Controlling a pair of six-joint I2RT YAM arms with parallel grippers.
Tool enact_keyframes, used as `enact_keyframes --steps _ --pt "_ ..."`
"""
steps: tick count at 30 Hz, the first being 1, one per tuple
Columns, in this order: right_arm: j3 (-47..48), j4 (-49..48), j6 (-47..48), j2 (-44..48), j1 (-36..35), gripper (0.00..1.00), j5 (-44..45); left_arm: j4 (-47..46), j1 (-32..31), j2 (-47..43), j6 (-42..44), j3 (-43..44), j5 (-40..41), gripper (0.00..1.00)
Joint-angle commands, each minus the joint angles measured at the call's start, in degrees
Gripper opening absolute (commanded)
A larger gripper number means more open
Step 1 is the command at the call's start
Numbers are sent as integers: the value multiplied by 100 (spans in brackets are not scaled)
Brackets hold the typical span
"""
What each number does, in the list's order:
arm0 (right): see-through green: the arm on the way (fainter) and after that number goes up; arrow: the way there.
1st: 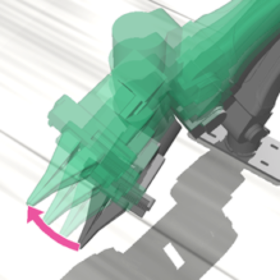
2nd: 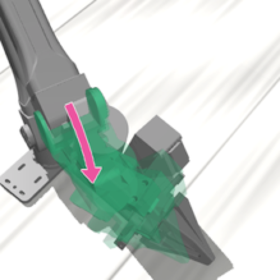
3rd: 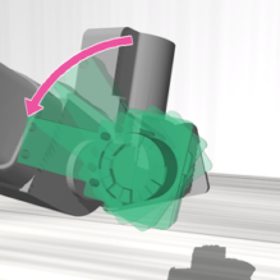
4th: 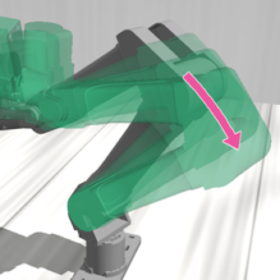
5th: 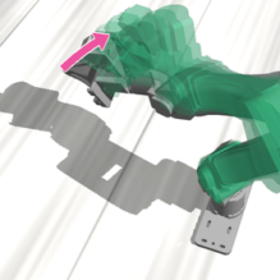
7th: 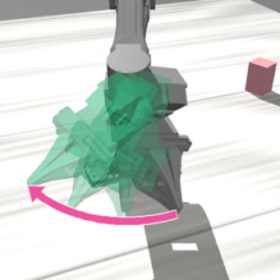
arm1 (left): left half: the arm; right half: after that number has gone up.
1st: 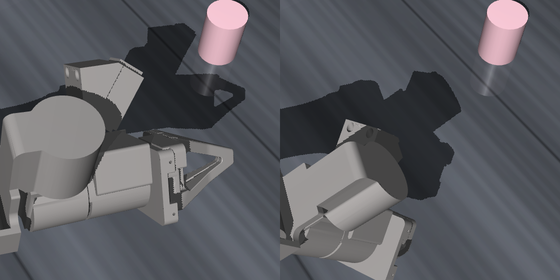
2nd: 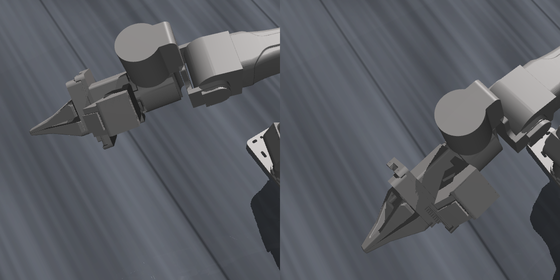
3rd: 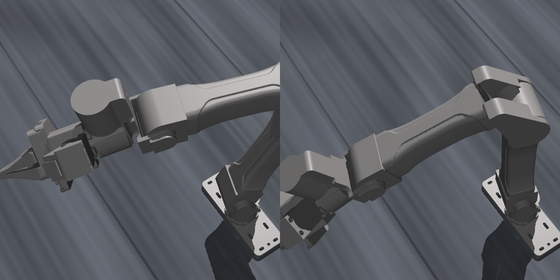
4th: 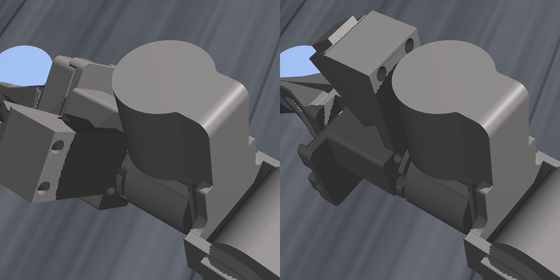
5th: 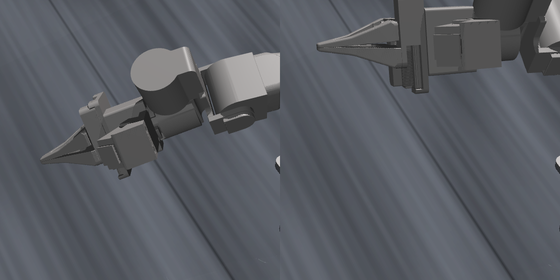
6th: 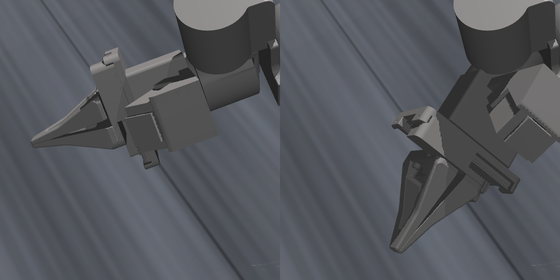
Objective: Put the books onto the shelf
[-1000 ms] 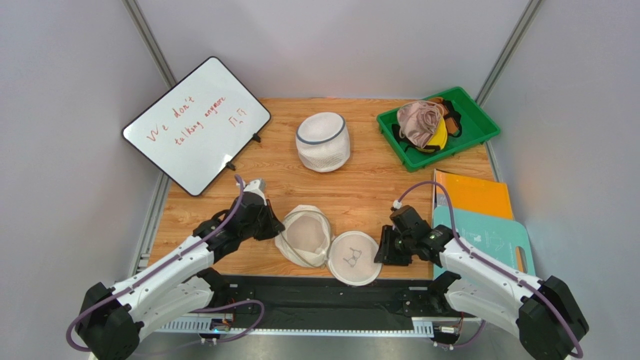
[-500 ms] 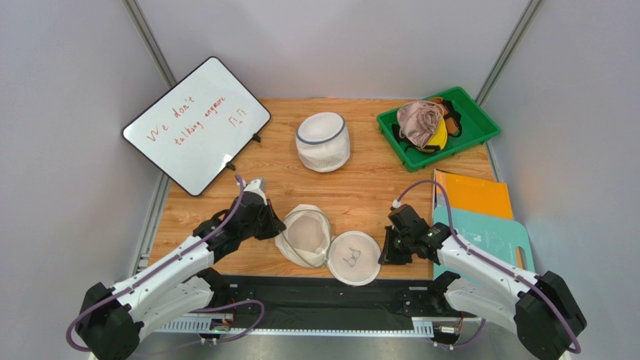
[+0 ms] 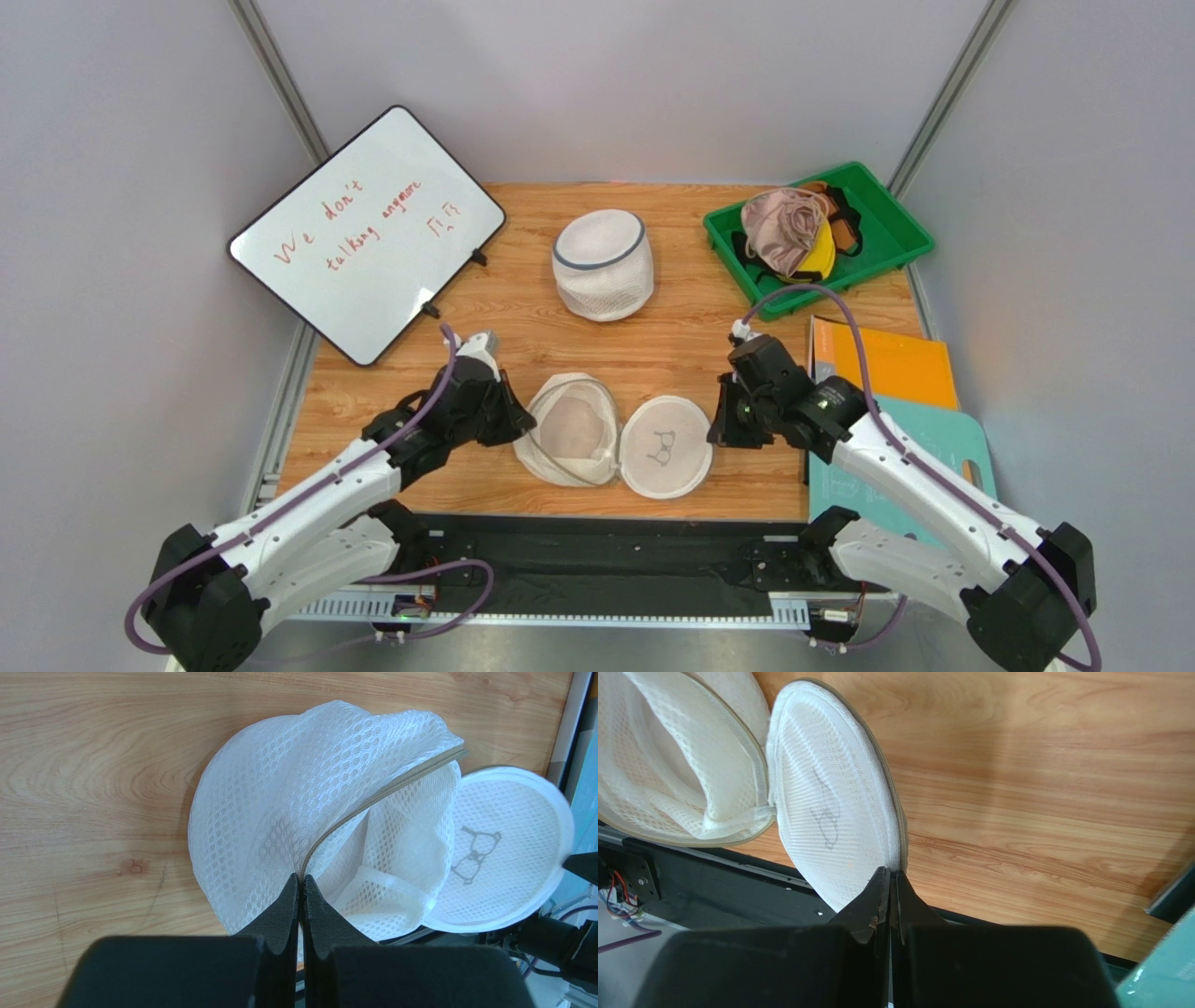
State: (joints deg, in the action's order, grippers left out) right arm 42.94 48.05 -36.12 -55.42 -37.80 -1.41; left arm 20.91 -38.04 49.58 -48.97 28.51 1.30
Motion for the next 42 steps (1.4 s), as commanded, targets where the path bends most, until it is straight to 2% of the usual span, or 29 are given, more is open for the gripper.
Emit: enact_keyframes --steps 1,6,16,23,29,33,34,36,37,38,40,42 --pt "794 591 456 40 -17 0 615 -332 34 165 -69 49 -199 0" --pt "1531 1092 772 -144 -8 0 1010 -763 -27 446 -157 110 -499 0" --pt "3220 1962 1467 -750 27 0 1205 -1088 -327 957 -279 313 -306 0" --pt "3792 1796 1573 -1418 -148 0 1011 -1361 -344 1062 -236 391 -367 0" --pt "4328 1769 1573 -1998 -658 0 1230 -1431 -335 1238 -209 392 -490 0" --pt "3619 1664 1178 -1921 -502 6 1503 -1466 -344 1150 -236 304 -455 0" --pt "2955 1446 1090 -1842 -387 9 1355 -1467 -344 1124 -227 269 -447 0" --pt "2223 1112 688 -1482 -115 15 996 -1432 -344 1045 -210 243 -438 0" --pt "1880 762 563 -1333 -35 26 898 -1397 -344 1019 -192 234 -412 0" --pt "1284 636 475 -1096 61 34 775 -1361 -344 975 -174 225 -394 0" --pt "859 364 369 -928 422 48 528 -1317 -344 931 -131 207 -385 0" --pt "445 240 430 -743 798 51 405 -1317 -344 887 -113 190 -376 0"
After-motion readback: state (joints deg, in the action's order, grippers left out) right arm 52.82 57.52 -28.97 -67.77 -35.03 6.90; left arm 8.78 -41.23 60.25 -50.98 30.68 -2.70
